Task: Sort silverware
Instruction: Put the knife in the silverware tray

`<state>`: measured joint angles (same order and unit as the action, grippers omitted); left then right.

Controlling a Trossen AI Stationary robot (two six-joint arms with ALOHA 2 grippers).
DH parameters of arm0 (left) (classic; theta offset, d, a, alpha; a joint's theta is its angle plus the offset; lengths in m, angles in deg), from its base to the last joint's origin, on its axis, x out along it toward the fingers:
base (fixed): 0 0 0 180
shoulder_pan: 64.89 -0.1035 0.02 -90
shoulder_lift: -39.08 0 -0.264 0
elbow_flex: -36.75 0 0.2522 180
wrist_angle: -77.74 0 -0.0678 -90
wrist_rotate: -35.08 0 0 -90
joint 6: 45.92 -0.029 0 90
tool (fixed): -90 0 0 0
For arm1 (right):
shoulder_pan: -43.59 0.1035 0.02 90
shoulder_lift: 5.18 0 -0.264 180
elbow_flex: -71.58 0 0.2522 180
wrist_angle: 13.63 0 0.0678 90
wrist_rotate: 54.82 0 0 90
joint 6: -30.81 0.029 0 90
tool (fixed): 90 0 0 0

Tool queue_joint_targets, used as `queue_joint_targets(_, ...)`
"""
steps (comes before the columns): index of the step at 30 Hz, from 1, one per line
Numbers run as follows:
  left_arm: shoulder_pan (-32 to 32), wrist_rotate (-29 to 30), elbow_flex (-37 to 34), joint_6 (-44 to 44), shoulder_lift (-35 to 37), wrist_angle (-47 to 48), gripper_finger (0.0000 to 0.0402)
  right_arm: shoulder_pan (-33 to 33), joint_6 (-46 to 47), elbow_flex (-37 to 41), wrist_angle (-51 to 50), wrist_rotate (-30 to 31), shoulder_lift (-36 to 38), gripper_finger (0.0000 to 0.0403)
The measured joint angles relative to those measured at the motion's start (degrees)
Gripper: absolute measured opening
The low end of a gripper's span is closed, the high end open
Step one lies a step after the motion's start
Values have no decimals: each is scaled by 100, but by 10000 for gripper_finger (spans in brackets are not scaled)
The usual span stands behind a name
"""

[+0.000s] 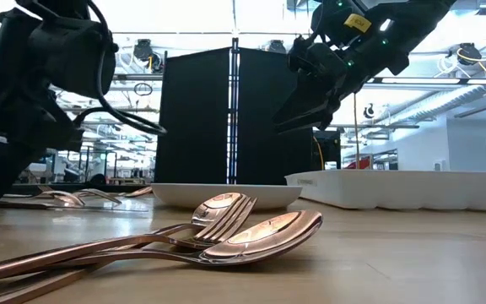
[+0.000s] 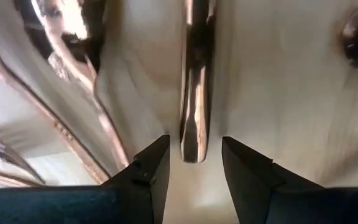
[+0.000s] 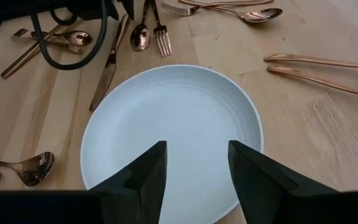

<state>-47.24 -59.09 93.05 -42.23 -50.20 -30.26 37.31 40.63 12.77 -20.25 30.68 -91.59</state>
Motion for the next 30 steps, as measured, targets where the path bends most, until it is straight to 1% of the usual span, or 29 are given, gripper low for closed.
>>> queue_joint_targets(7,14,67,-29,13,0,-22,135,0,0,0,-23,0,0,162)
queue_joint_targets(20,12,41,-48,54,0,-129,76,0,3,0,-133,0,0,162)
queue_joint_targets(28,12,33,-70,162,-44,-221,66,0,94,0,-138,-2,0,162)
queue_joint_targets(30,12,34,-66,161,-44,-219,57,0,100,2,-138,-2,0,162)
